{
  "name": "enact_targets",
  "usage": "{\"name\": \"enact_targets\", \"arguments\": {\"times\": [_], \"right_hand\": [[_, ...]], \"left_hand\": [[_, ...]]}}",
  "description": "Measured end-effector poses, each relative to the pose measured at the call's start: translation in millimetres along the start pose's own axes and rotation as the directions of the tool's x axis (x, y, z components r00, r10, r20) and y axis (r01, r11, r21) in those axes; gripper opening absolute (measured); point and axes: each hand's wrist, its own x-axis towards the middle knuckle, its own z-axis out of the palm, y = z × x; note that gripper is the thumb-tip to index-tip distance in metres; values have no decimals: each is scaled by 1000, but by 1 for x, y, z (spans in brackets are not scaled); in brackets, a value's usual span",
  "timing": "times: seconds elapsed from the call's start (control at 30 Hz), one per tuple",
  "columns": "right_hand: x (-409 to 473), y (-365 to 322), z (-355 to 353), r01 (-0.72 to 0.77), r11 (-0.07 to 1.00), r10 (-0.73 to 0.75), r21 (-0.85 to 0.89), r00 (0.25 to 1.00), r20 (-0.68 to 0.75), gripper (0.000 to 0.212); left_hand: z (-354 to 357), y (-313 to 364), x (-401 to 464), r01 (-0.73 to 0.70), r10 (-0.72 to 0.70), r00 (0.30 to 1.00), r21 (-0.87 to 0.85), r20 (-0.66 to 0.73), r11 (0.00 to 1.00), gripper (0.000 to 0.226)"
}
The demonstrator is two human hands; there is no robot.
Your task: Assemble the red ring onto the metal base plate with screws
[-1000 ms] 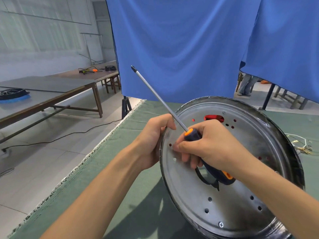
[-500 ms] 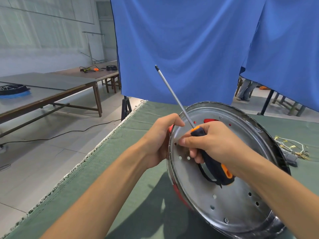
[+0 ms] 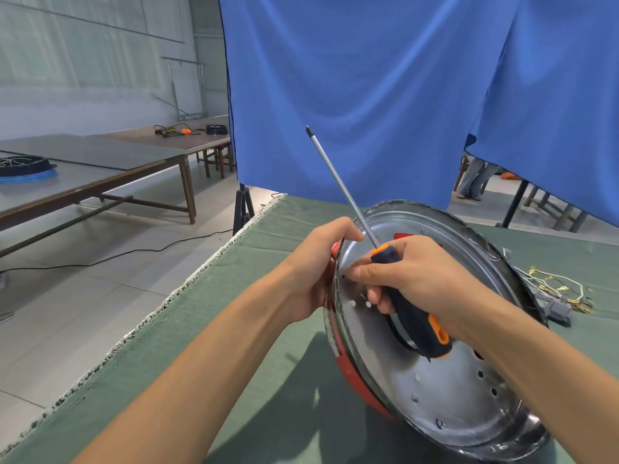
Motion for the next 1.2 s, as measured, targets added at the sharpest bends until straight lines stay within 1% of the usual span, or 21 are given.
{"name": "enact_targets", "arguments": {"times": [0.13, 0.37, 0.6, 0.7, 0.83, 0.87, 0.93, 1.0, 1.03, 1.13, 1.2], "right_hand": [[2, 1, 3, 27, 999, -27, -18, 999, -34, 11], [5, 2, 8, 87, 991, -97, -105, 992, -87, 12], [3, 3, 12, 141, 975, -159, -173, 983, -90, 24], [3, 3, 12, 131, 982, -144, -133, 986, -89, 24], [2, 6, 13, 123, 982, -136, -146, 987, -86, 23], [2, 7, 13, 125, 982, -139, -141, 986, -95, 23], [2, 8, 12, 126, 983, -141, -132, 984, -106, 23], [2, 6, 8, 110, 987, -120, -120, 989, -83, 21], [2, 5, 7, 97, 989, -105, -108, 992, -70, 21], [1, 5, 3, 69, 996, -72, -60, 996, -53, 18], [1, 5, 2, 65, 997, -66, -39, 997, -50, 15]], "left_hand": [[0, 0, 0, 10, -11, 1000, 19, 9, 1000, 50], [-1, 0, 1, 25, -23, 998, 30, -67, 999, 48], [0, -1, 3, 22, -20, 998, 30, -66, 999, 46], [-1, -1, 2, 21, -19, 999, 45, -51, 999, 46], [-2, -2, 1, 21, -21, 994, -1, -105, 1000, 38], [-2, -1, 1, 18, -18, 995, -7, -100, 1000, 40], [-1, -1, 2, 6, -8, 997, -29, -75, 1000, 54], [0, -2, 2, -3, 0, 998, -47, -59, 999, 67], [1, -2, 3, -4, 1, 998, -53, -57, 999, 68], [0, -3, 2, 11, -17, 997, -80, -70, 997, 56], [-2, -3, 2, 27, -33, 998, -100, -61, 995, 53]]}}
